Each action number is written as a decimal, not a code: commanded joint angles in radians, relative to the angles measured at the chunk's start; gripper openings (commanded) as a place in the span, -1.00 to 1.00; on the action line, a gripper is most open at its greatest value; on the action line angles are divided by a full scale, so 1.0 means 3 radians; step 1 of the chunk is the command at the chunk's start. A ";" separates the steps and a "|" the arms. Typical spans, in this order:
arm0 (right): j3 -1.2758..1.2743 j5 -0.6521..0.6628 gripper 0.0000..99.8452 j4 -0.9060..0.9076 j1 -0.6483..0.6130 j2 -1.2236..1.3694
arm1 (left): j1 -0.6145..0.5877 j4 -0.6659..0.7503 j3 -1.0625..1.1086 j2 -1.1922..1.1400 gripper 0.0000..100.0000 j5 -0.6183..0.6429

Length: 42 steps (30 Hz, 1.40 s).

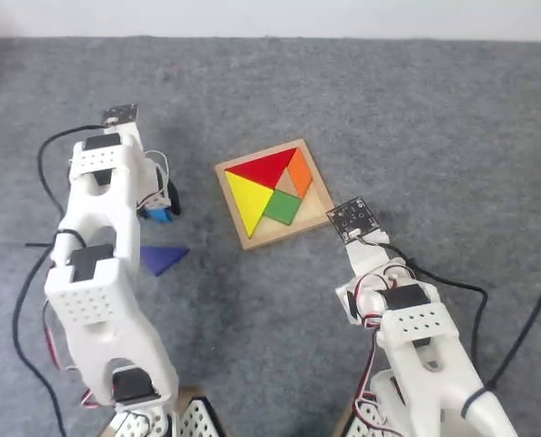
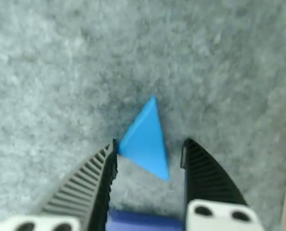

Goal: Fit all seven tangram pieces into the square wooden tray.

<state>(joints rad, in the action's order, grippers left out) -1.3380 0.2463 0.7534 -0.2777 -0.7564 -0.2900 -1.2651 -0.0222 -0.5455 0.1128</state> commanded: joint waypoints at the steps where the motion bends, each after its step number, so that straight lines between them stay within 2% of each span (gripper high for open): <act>1: 0.0026 0.0036 -0.20 -0.0043 -0.0013 0.0003 | -0.0020 0.0036 -0.0269 -0.0061 -0.61 0.0061; 27: 0.0026 0.0036 -0.20 -0.0059 -0.0013 0.0003 | 0.0041 -0.0194 -0.0299 0.0107 -0.87 -0.0409; 39: 0.0026 0.0036 -0.20 -0.0054 -0.0013 0.0003 | 0.0266 -0.0435 -0.0299 0.0491 -0.88 -0.0389; 42: 0.0026 0.0036 -0.20 -0.0054 -0.0013 0.0003 | 0.0230 -0.0404 -0.0299 0.0476 -0.76 -0.0389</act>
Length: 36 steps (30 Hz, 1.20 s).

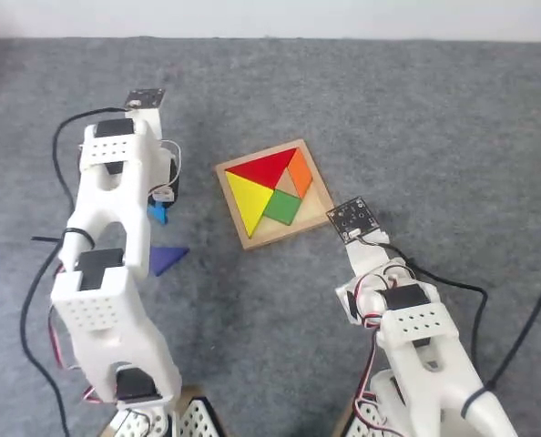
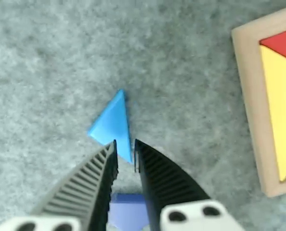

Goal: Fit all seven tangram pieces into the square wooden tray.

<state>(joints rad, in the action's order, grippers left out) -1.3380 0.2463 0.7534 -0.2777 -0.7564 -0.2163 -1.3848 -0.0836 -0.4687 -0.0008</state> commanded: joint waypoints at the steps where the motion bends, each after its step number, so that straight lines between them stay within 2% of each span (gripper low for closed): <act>1: 0.0026 0.0036 -0.20 -0.0054 -0.0013 0.0003 | -0.0031 -0.0005 -0.0095 0.0220 -0.69 -0.0010; 3: 0.0026 0.0036 -0.20 -0.0049 -0.0013 0.0003 | -0.0056 0.0010 -0.0100 0.0220 -0.60 -0.0051; 16: 0.0026 0.0036 -0.20 -0.0043 -0.0013 0.0003 | -0.0205 0.0128 -0.0100 0.0199 -0.65 -0.0435; 20: 0.0026 0.0036 -0.20 -0.0043 -0.0013 0.0003 | -0.0194 0.0128 -0.0228 -0.0092 -0.65 -0.0465; 27: 0.0026 0.0036 -0.20 -0.0043 -0.0013 0.0003 | -0.0189 -0.0159 -0.0944 -0.0660 -0.65 -0.0476; 36: 0.0026 0.0036 -0.20 -0.0054 -0.0013 0.0003 | -0.0210 -0.0440 -0.0995 -0.0839 -0.69 -0.0501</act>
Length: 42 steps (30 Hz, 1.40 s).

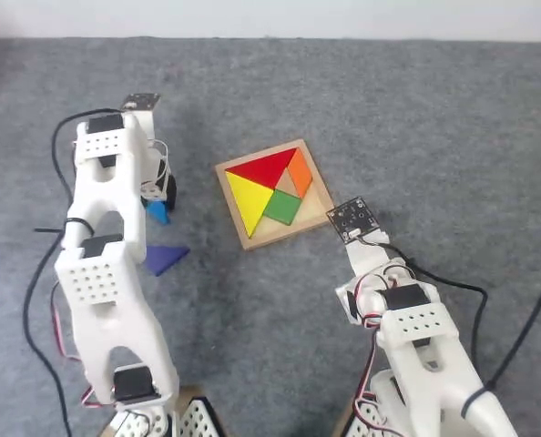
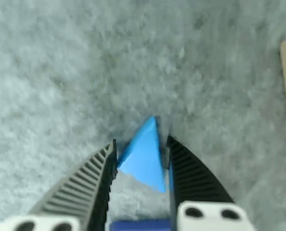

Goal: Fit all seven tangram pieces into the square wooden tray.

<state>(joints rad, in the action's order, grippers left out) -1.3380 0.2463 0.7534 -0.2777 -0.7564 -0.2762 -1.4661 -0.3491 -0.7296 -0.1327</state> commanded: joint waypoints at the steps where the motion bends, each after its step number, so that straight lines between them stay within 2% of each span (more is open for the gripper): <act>1: 0.0026 0.0036 -0.20 -0.0054 -0.0013 0.0003 | -0.0015 -0.0174 -0.0110 0.0031 -0.69 -0.0056; 11: 0.0026 0.0041 -0.20 -0.0043 -0.0013 0.0003 | -0.0020 -0.0338 -0.0120 0.0031 -0.68 -0.0010; 16: 0.0026 0.0113 -0.20 -0.0043 -0.0013 0.0003 | -0.0189 -0.0363 -0.0187 0.0097 -0.55 0.0107; 22: 0.0026 0.0118 -0.20 -0.0043 -0.0018 0.0003 | -0.0266 -0.0593 -0.0182 0.0235 -0.55 0.0113; 30: 0.0026 0.0118 -0.20 -0.0038 -0.0018 0.0003 | -0.0179 -0.0317 -0.0182 0.0230 -0.55 0.0046; 36: 0.0026 0.0123 -0.20 -0.0038 -0.0018 0.0003 | 0.0066 -0.0317 -0.0182 0.0148 -0.55 -0.0061; 42: 0.0026 0.0123 -0.20 -0.0038 -0.0018 0.0003 | 0.0046 -0.0292 -0.0197 -0.0102 -0.58 -0.0041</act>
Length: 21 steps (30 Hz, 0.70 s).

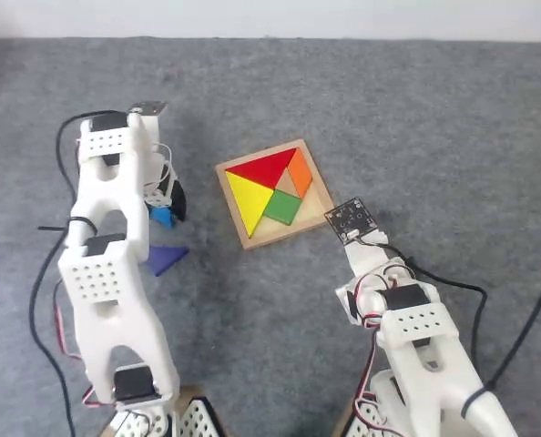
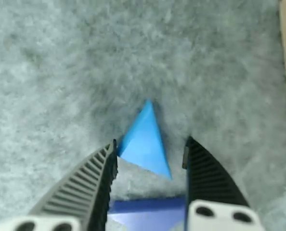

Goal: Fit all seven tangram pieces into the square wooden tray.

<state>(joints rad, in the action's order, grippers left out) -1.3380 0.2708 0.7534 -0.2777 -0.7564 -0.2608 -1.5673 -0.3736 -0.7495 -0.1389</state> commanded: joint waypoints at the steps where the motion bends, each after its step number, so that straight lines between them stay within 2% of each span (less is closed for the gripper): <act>1: 0.0026 0.0041 -0.20 -0.0038 -0.0018 0.0003 | -0.0020 0.0046 -0.0115 -0.0066 -0.58 -0.0020; 7: 0.0026 0.0041 -0.20 -0.0038 -0.0018 0.0003 | -0.0051 0.0046 -0.0115 -0.0143 -0.59 -0.0020; 21: 0.0026 0.0041 -0.20 -0.0038 -0.0018 0.0003 | -0.0020 0.0020 -0.0120 -0.0113 -0.80 -0.0020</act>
<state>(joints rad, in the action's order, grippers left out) -1.3380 0.2708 0.7534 -0.2777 -0.7564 -0.2624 -1.5658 -0.3951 -0.7864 -0.1419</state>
